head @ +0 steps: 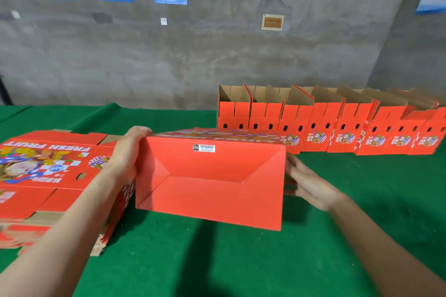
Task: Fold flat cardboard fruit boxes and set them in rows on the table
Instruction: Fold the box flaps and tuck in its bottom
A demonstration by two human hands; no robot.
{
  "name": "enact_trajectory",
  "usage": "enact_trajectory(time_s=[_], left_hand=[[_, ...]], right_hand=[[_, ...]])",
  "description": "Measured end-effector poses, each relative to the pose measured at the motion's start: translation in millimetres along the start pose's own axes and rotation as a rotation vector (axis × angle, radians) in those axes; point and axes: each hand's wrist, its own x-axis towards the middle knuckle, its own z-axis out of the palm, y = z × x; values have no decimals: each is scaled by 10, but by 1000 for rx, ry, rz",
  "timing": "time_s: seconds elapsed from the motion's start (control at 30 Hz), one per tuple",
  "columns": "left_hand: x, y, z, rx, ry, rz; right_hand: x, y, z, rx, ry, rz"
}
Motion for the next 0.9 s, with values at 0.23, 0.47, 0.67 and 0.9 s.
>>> enact_trajectory(time_s=[0.23,0.47,0.67,0.9], left_hand=[[57,-151,-193,-216,-142,34],[174,-581,-151,906,-181,286],[12,-747,113,539,-402,106],[68,-931,21,405,-328,-30]], right_hand=[[39,-28,50,-151,-9,-167],[227,104,623,-687,248,-375],[493,551,1296,-929,206,-264],[753,1009,1836,-1212,-71,-175]])
